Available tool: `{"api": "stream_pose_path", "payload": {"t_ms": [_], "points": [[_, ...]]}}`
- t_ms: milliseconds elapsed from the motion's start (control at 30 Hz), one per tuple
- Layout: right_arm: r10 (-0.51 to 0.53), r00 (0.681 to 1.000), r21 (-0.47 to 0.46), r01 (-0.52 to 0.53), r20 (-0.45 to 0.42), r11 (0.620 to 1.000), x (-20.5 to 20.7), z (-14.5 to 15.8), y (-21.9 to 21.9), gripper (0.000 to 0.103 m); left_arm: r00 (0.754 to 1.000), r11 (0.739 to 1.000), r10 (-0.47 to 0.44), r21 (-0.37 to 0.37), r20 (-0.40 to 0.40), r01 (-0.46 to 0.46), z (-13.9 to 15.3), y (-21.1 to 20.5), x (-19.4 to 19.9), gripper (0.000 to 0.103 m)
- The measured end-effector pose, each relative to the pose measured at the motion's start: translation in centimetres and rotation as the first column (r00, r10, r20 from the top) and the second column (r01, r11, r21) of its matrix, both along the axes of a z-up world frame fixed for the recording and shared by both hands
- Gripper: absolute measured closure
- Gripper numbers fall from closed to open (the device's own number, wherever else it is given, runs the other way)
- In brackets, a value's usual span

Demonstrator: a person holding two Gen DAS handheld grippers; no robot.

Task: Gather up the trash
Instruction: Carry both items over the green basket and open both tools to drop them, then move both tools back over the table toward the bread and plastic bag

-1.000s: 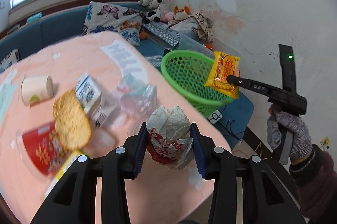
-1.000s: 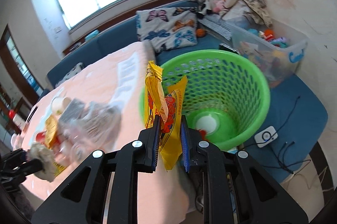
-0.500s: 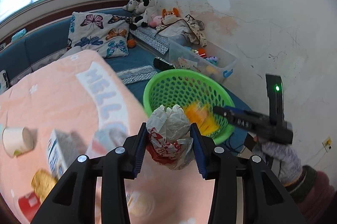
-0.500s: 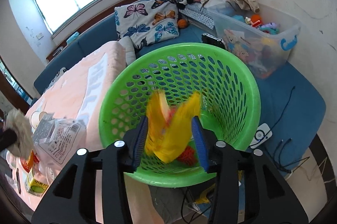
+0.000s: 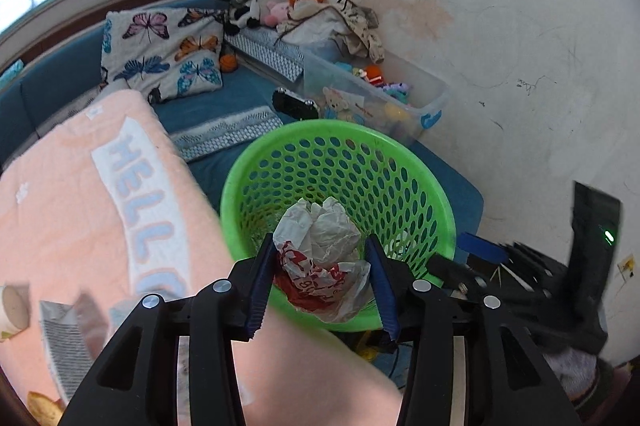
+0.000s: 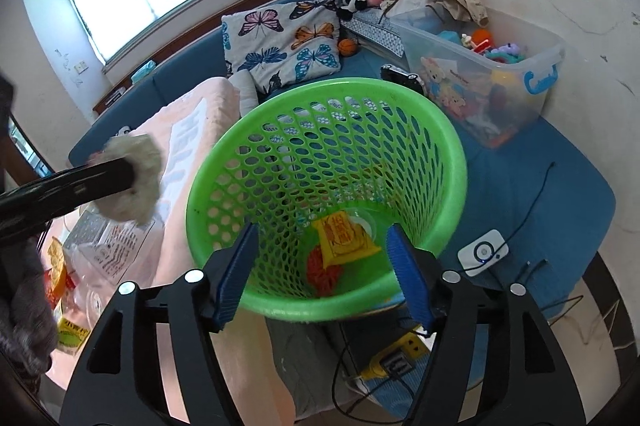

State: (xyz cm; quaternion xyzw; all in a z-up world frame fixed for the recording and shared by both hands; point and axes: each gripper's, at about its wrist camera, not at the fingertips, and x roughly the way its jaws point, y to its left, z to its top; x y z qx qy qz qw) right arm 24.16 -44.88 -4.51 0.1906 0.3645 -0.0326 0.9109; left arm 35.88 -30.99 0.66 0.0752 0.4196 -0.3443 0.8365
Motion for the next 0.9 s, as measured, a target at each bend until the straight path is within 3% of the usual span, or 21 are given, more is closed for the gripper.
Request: {"api": "stream_pose_path", "payload": {"t_ms": [167,267,567,900], "points": [[0.009,1.000,0.004,-0.009,-0.003,1.000,-1.2,-0.5,0.3,0.034,1.000,1.000,0.000,0.013,-0.028,0.000,-0.9,-1.8,0.6,0.053],[0.018,1.000,0.001,-0.018,-0.004,1.000,-1.6,-0.6,0.6,0.034,1.000,1.000,-0.001,0.015,-0.026,0.001,-1.1,-2.3,0.5,0.039],[0.045,0.999,0.026,-0.045,0.009,0.999,-2.6,-0.4,1.6,0.032,1.000,1.000,0.017,-0.005,0.020,-0.017,0.0,-0.2,-1.0,0.038],[0.107,0.993,0.024,-0.108,0.041,0.994,-3.9,0.7,5.2,0.025,0.988,0.994,0.112,-0.022,0.111,-0.110,1.8,7.7,-4.7,0.038]]}}
